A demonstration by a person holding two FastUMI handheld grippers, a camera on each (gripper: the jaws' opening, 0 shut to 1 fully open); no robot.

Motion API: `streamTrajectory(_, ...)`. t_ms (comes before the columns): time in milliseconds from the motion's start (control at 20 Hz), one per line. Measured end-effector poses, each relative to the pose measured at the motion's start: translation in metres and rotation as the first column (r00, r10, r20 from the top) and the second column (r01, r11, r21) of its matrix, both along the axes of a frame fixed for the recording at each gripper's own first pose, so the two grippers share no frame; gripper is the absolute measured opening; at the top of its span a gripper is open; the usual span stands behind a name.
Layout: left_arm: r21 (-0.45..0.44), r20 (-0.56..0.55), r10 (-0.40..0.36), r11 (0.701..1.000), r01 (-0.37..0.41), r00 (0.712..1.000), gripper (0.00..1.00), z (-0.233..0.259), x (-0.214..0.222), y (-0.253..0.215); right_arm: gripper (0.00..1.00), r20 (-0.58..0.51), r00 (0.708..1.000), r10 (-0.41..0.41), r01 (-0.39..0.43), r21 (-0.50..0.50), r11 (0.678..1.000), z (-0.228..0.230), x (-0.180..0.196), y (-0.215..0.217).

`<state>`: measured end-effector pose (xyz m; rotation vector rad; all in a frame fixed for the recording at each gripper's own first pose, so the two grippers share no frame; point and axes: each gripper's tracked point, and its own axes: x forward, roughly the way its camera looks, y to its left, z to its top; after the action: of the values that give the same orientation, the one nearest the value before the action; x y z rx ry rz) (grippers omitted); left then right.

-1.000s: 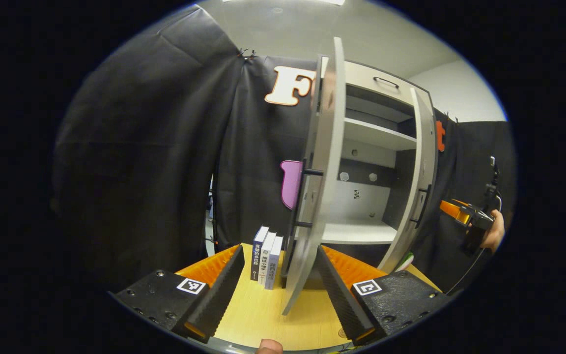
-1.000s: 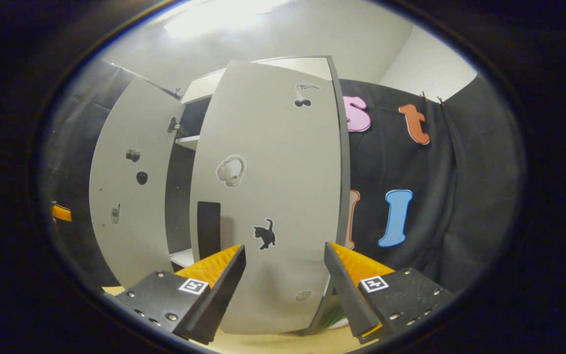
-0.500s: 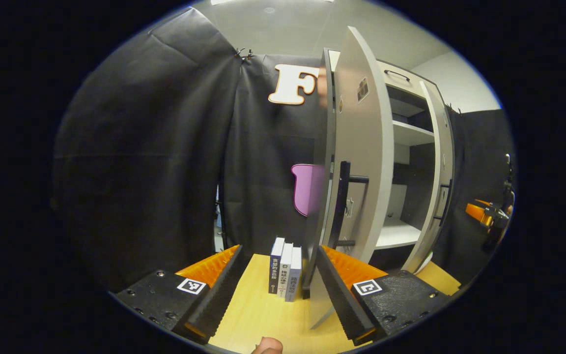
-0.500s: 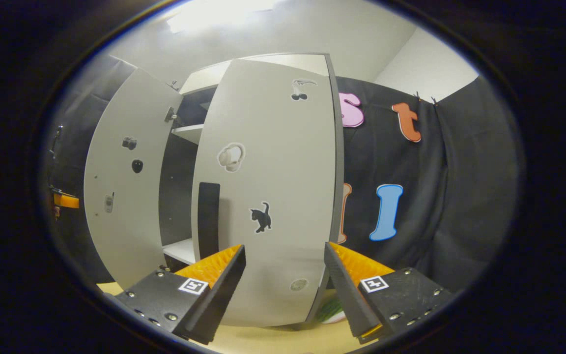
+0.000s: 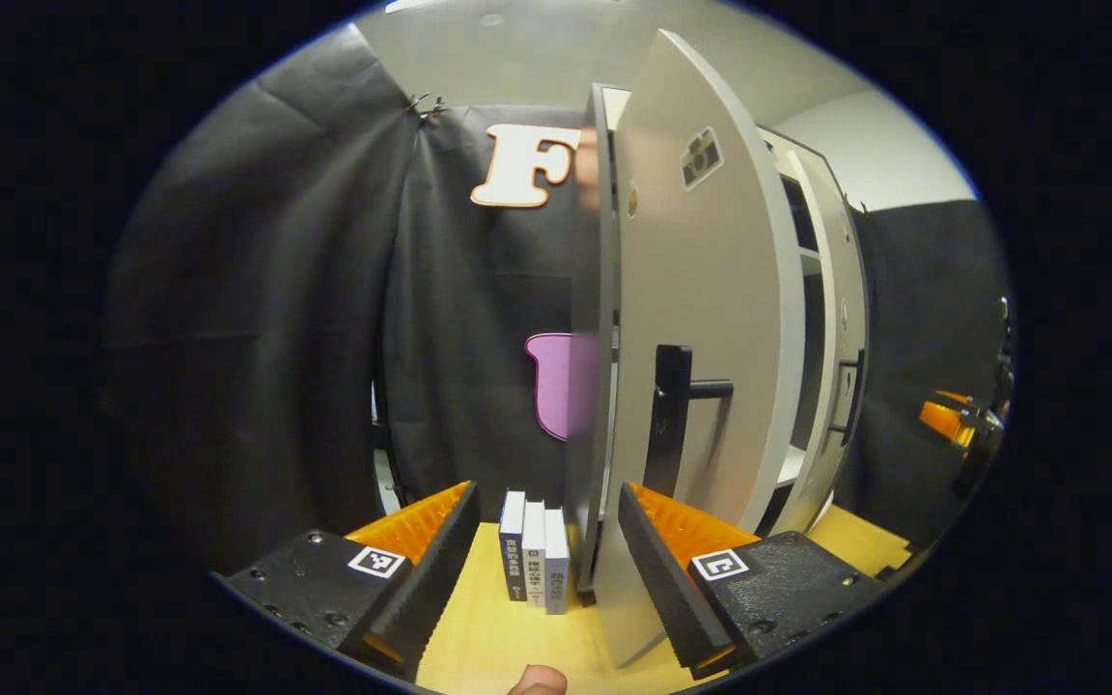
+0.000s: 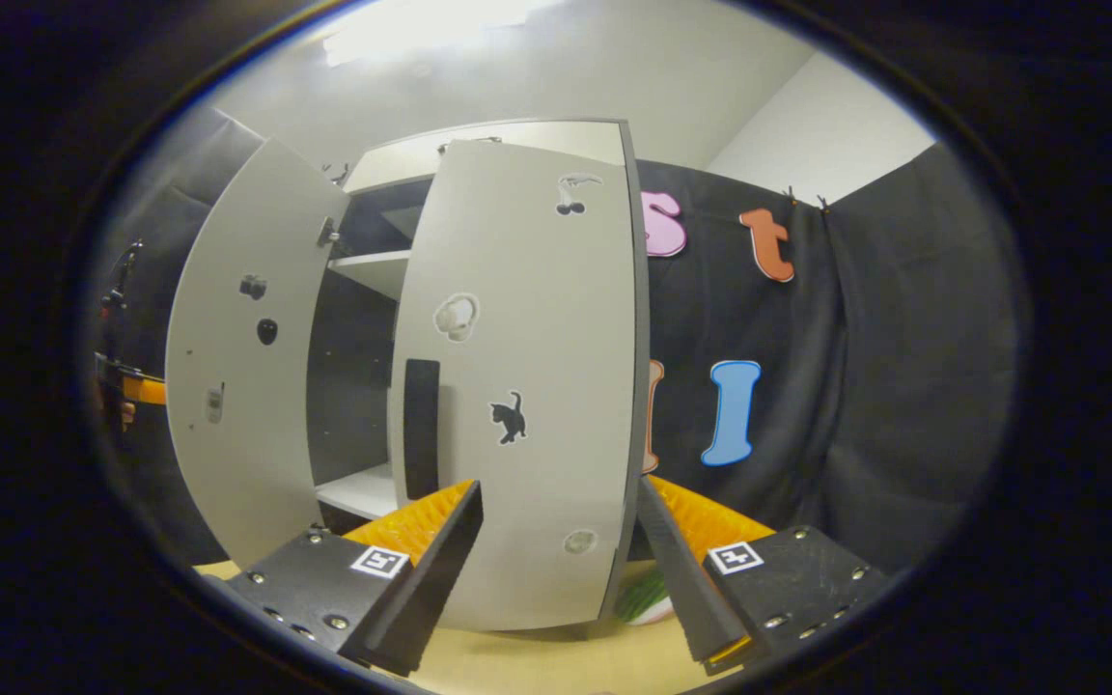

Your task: Grasp the bottle in the cabinet with the left hand and place it on the coaster, then close the right door with the right hand and the left door with the left hand.

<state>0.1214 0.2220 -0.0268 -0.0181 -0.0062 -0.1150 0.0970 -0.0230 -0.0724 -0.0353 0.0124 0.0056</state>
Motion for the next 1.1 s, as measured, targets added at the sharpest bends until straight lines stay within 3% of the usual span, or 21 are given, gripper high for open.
streamTrajectory(50, 0.003, -0.001, -0.003, 1.000, 0.003, 1.000, 0.87, -0.001, 0.000, -0.003, 0.96, 0.002, 1.000, 0.002, -0.002, -0.002, 1.000, 0.003, -0.009, -0.001)
streamTrajectory(100, -0.007, 0.000, -0.017, 1.000, 0.017, 1.000, 0.92, -0.002, 0.000, -0.009, 0.96, 0.009, 1.000, 0.003, -0.002, -0.003, 1.000, 0.004, -0.018, -0.001)
streamTrajectory(300, -0.053, -0.039, -0.092, 0.995, 0.090, 0.995, 0.93, -0.005, -0.001, -0.046, 0.97, -0.026, 0.999, 0.022, -0.022, -0.010, 1.000, 0.002, -0.056, -0.011)
streamTrajectory(400, -0.041, -0.045, -0.087, 0.995, 0.086, 0.995, 0.87, -0.002, -0.003, -0.060, 0.97, -0.058, 0.998, 0.008, -0.009, -0.019, 1.000, 0.000, -0.079, -0.024)
streamTrajectory(450, -0.032, -0.044, -0.080, 0.996, 0.078, 0.996, 0.92, -0.002, -0.003, -0.067, 0.96, -0.067, 0.998, 0.004, -0.006, -0.025, 1.000, 0.000, -0.088, -0.029)
streamTrajectory(600, -0.034, -0.039, -0.084, 0.996, 0.083, 0.996, 0.92, -0.004, 0.001, -0.088, 0.96, -0.072, 0.997, 0.002, -0.006, -0.046, 0.999, -0.003, -0.111, -0.040)
streamTrajectory(700, -0.041, -0.040, -0.087, 0.995, 0.086, 0.995, 0.92, -0.005, 0.002, -0.100, 0.97, -0.080, 0.997, 0.000, -0.004, -0.044, 0.999, -0.005, -0.118, -0.044)
streamTrajectory(750, -0.035, -0.036, -0.090, 0.995, 0.089, 0.995, 0.87, -0.002, 0.003, -0.104, 0.97, -0.086, 0.996, -0.006, 0.002, -0.040, 0.999, -0.006, -0.120, -0.046)
streamTrajectory(800, -0.026, -0.033, -0.092, 0.995, 0.092, 0.995, 0.92, -0.002, 0.006, -0.106, 0.96, -0.089, 0.996, -0.011, 0.008, -0.036, 0.999, -0.006, -0.123, -0.049)
streamTrajectory(1000, 0.010, -0.041, -0.111, 0.994, 0.112, 0.993, 0.93, -0.005, 0.011, -0.130, 0.97, -0.088, 0.996, 0.003, -0.005, -0.023, 1.000, -0.005, -0.125, -0.043)
streamTrajectory(1050, 0.016, -0.042, -0.119, 0.993, 0.119, 0.992, 0.98, -0.006, 0.012, -0.135, 0.97, -0.089, 0.996, 0.001, -0.004, -0.028, 1.000, -0.006, -0.123, -0.042)
streamTrajectory(1100, 0.020, -0.041, -0.126, 0.992, 0.127, 0.991, 0.87, -0.006, 0.014, -0.141, 0.96, -0.091, 0.996, -0.004, 0.001, -0.033, 0.999, -0.008, -0.125, -0.045)
